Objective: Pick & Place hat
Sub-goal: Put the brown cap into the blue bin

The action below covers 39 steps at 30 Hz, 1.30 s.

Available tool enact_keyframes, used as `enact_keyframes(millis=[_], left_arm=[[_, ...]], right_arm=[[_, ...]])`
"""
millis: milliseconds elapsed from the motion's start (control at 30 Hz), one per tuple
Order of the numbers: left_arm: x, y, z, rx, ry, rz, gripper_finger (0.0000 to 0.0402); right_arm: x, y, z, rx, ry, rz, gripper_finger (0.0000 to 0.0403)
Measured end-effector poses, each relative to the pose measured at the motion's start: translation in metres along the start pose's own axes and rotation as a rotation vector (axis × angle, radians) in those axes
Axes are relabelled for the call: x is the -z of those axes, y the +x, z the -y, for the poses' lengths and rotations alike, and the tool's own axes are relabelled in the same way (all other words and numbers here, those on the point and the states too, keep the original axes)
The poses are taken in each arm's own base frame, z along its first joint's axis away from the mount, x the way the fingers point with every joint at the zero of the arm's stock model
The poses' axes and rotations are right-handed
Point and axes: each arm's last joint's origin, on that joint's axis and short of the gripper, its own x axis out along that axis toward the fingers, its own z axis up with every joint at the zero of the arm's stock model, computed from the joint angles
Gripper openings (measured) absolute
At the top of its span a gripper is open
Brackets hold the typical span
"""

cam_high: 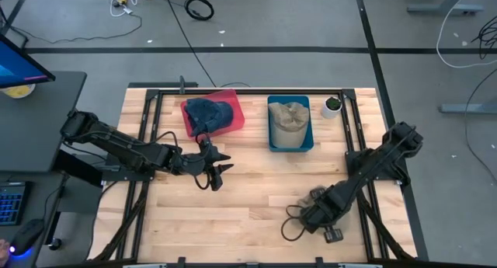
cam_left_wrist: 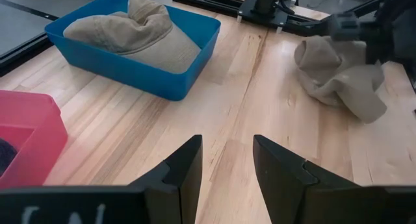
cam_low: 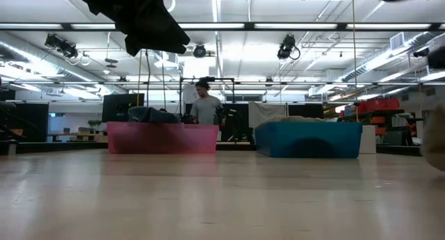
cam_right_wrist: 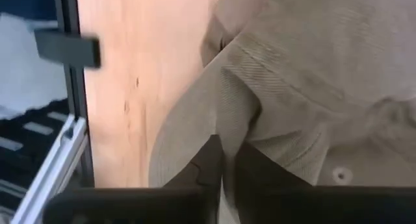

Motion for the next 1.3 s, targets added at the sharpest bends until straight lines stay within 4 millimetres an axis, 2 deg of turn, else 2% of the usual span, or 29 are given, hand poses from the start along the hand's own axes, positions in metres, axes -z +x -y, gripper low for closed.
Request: enact_keyframes(millis=[133,300,400,467,533,600,833,933,1033,1167,1300], left_arm=[[0.0,0.0,0.0,0.0,0.0,0.0,0.014],[0.0,0.0,0.0,0.0,0.0,0.0,0.014],[0.0,0.0,0.0,0.0,0.0,0.0,0.014],[0.0,0.0,0.0,0.0,0.0,0.0,0.014],[0.0,0.0,0.0,0.0,0.0,0.0,0.014],[0.0,0.0,0.0,0.0,0.0,0.0,0.014],[0.0,0.0,0.0,0.0,-0.001,0.001,0.014],[0.0,0.0,0.0,0.0,-0.001,0.001,0.014],[0.0,0.0,0.0,0.0,0.015,0.001,0.014],[-0.001,0.0,0.0,0.002,0.023,0.005,0.014],[-0.001,0.0,0.0,0.001,0.024,0.004,0.014]], right_arm=[[-0.012,-0.028,0.004,0.108,-0.03,0.051,0.0012],[-0.029,-0.075,0.007,0.373,-0.12,0.212,0.001],[-0.037,-0.103,0.015,0.608,-0.144,0.314,0.0011],[-0.04,-0.119,0.027,0.803,-0.097,0.366,0.0009],[-0.041,-0.134,0.045,0.957,-0.021,0.38,0.0007],[-0.04,-0.147,0.069,1.02,0.091,0.373,0.0007],[-0.024,-0.185,0.163,0.951,0.483,0.348,0.0006],[-0.019,-0.194,0.202,0.814,0.54,0.348,0.0006],[-0.02,-0.191,0.235,0.685,0.562,0.429,0.0006],[-0.015,-0.17,0.263,0.591,0.601,0.454,0.0006],[-0.007,-0.137,0.276,0.508,0.628,0.418,0.0006]])
